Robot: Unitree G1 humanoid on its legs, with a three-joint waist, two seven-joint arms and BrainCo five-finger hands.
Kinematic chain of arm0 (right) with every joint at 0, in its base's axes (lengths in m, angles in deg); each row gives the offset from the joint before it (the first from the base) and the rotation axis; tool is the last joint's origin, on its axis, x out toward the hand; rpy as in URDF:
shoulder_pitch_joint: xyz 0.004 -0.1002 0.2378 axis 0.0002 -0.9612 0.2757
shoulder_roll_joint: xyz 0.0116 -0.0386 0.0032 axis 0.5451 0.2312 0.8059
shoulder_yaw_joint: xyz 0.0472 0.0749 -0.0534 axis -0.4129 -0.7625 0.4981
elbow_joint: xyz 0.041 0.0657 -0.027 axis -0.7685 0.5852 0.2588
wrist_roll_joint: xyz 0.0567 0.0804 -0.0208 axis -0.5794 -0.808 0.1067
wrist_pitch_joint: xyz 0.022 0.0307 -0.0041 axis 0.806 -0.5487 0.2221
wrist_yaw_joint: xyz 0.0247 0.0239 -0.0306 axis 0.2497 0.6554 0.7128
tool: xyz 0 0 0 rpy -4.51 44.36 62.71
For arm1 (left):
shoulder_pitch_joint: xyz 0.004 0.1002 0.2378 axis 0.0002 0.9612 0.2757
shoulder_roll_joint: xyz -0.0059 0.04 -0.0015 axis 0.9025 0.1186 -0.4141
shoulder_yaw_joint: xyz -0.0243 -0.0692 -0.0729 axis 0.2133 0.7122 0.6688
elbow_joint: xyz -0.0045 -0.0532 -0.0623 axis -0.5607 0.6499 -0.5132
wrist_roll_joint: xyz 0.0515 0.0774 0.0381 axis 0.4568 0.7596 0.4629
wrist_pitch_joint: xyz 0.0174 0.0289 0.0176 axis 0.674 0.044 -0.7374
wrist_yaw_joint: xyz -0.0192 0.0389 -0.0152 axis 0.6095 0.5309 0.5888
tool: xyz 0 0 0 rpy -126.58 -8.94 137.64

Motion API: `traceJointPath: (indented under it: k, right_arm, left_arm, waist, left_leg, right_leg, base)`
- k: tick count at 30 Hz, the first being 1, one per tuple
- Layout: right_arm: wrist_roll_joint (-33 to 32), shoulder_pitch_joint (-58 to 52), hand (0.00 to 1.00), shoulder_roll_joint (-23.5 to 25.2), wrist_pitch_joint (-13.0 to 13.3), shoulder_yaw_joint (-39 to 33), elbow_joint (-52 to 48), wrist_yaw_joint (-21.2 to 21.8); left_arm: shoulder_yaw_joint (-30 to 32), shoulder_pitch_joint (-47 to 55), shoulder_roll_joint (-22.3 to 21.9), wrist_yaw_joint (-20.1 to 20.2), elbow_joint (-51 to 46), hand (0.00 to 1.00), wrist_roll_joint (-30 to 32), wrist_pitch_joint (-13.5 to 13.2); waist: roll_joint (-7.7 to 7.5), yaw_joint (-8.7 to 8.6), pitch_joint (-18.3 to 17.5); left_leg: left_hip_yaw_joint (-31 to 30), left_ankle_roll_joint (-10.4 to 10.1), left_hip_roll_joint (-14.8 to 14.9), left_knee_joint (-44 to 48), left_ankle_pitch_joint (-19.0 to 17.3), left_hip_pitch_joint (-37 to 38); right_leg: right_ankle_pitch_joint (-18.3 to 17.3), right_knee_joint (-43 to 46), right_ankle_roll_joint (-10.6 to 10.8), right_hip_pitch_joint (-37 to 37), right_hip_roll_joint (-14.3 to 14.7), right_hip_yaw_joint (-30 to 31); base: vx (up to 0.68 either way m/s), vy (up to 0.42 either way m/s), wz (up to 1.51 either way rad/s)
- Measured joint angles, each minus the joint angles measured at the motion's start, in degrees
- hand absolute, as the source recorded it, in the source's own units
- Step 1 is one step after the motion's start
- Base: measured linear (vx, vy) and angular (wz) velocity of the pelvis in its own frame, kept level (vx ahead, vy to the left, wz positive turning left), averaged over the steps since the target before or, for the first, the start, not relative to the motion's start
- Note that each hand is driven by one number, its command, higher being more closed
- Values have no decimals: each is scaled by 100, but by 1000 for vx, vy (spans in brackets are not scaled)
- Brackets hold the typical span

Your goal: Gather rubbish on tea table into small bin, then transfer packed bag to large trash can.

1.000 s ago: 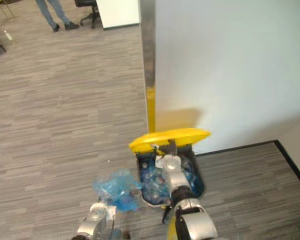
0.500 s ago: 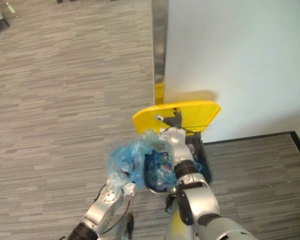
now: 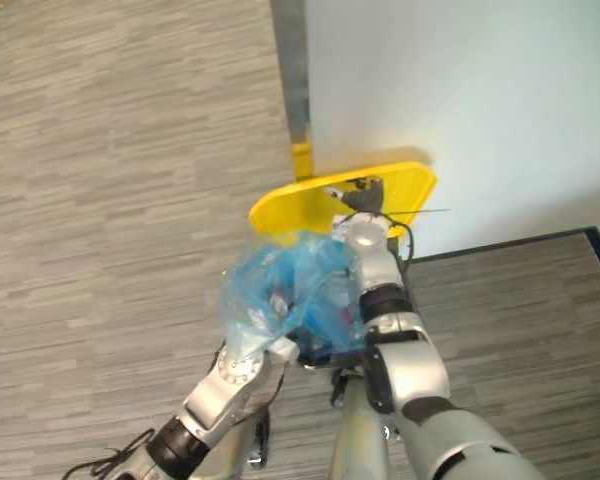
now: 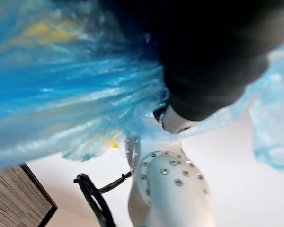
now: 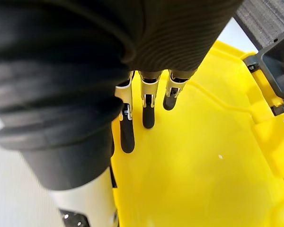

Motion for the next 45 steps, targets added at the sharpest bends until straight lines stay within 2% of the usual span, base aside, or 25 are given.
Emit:
traceJointPath:
  k: [6,11,15,16,18,22,26,27,31,45]
  right_arm:
    - [-106,706,0,-217,3,29,-105,12]
    - [-118,1050,0,-335,48,144,-380,-12]
    - [-157,1154,0,-342,226,186,-799,-46]
    - [-173,1261,0,-342,305,238,-867,-58]
    - [-179,1303,0,-340,313,253,-987,-62]
    - [-221,1490,0,-330,549,431,-1275,-77]
    - [-218,1556,0,-340,570,543,-1286,-77]
    - [-219,1606,0,-350,578,585,-1286,-77]
    - [-343,1765,0,-340,625,731,-1288,-74]
    - [-342,1766,0,-317,624,803,-1245,-11]
  left_arm:
    - [138,-915,-126,-138,1072,100,55,132]
    - [505,-1480,-261,-255,1617,100,58,199]
    - [823,-1894,-306,-446,1900,100,62,278]
    - [949,-2035,-324,-494,1988,100,59,278]
    - [1033,-2159,-355,-514,2096,100,58,284]
    - [1527,-2664,-422,-624,2431,100,38,332]
    - [1809,-2749,-423,-639,2520,100,38,365]
    - [1845,-2781,-426,-640,2568,0,39,368]
    - [1906,-2935,-426,-648,2747,0,40,482]
    - [1886,-3119,-337,-615,2973,0,216,502]
  waist:
    - [49,-70,423]
    - [49,-76,511]
    - [24,-90,609]
    - [20,-107,755]
    - [9,-109,763]
    - [-36,-166,802]
    - [-99,-182,822]
    - [-133,-190,843]
    - [-147,-206,849]
    - [-153,-302,848]
  left_leg:
    - [155,-25,157,767,-250,-631]
    - [250,13,281,1367,-468,-1314]
    - [275,28,400,1787,-601,-1851]
    - [278,27,445,1919,-645,-1921]
    - [266,35,465,2019,-666,-2085]
    - [293,31,559,2426,-749,-2694]
    - [360,71,626,2579,-818,-2852]
    - [397,73,627,2588,-820,-2877]
    - [387,44,713,2760,-895,-3146]
    - [404,32,719,2767,-907,-3156]
  right_leg:
    - [264,-88,-86,-373,198,132]
    - [441,-107,-71,-877,341,228]
    - [636,-194,-62,-1236,445,267]
    - [691,-205,-63,-1269,479,276]
    - [727,-197,-72,-1396,494,281]
    - [892,-203,-58,-1857,569,291]
    - [937,-177,-80,-2027,621,367]
    - [952,-178,-84,-2069,626,395]
    - [972,-104,-56,-2317,698,399]
    - [962,-60,-67,-2356,700,401]
  base:
    - [-49,-23,-19]
    - [-64,-1,-19]
    - [-91,6,-14]
    - [-89,-4,-15]
    - [-68,-12,-8]
    - [-66,-25,-10]
    - [-45,-33,-14]
    - [-43,-61,-11]
    - [-31,-76,-9]
    - [-9,-83,-1]
